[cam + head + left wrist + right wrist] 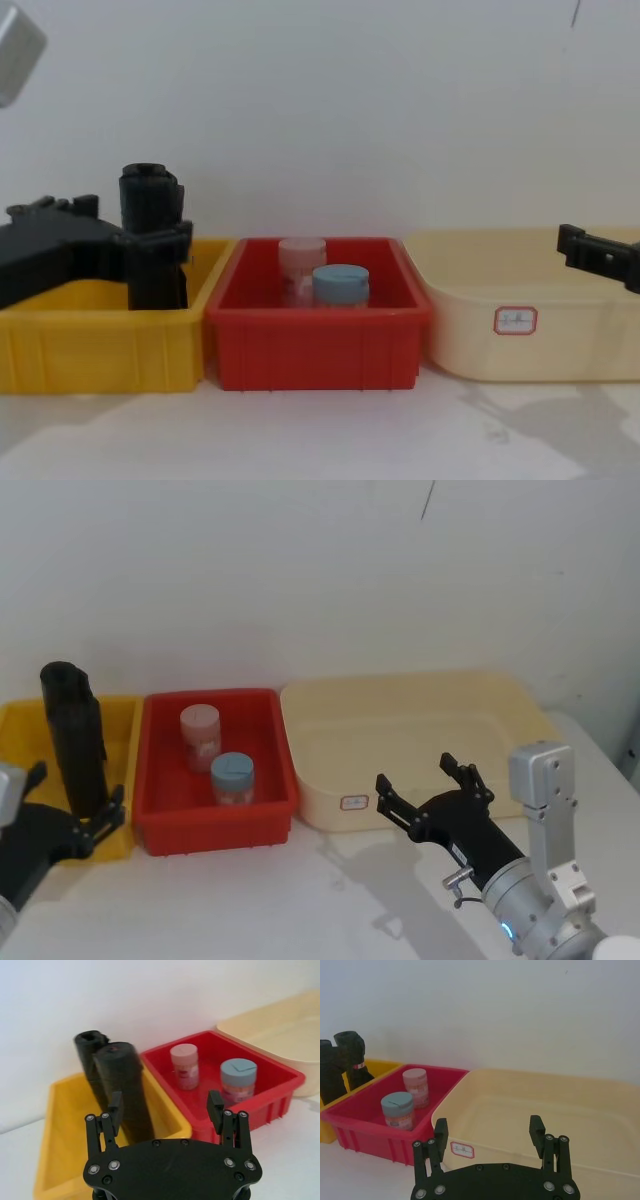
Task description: Pick up the garbage bag with the one hand and transfer it to the other hand.
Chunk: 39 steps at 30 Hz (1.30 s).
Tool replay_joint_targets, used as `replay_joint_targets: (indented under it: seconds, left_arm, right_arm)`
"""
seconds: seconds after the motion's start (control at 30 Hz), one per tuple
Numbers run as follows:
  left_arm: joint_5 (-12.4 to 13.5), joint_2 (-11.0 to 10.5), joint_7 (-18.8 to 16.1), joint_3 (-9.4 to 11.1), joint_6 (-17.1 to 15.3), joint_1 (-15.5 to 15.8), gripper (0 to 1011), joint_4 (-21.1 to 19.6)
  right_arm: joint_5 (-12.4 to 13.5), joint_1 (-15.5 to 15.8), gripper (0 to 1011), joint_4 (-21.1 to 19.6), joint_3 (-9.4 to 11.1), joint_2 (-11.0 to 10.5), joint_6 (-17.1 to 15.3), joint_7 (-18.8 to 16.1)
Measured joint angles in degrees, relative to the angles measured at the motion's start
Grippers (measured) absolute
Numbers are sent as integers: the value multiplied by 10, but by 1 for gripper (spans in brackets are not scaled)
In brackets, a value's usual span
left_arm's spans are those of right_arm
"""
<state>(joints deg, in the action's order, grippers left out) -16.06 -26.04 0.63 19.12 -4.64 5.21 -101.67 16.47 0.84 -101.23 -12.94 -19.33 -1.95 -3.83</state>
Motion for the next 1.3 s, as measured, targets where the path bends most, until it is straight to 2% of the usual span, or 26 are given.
replay_joint_targets:
  seconds: [0.27,0.57,0.87,1.3]
  left_arm:
    - [-11,-4,3,-21,-14,14,1001,1]
    - [-26,4,20,-31,-35,50,1001,34]
    - [-32,23,37,-26,-45,91,1001,89]
    - [-27,59,63,-7,-40,161,1002,181]
  right_arm:
    - [0,0,1000,0,0,0,0,0]
    - [0,0,1000,0,0,0,0,0]
    - [0,0,1000,0,0,0,0,0]
    - [0,0,1001,0,0,0,0,0]
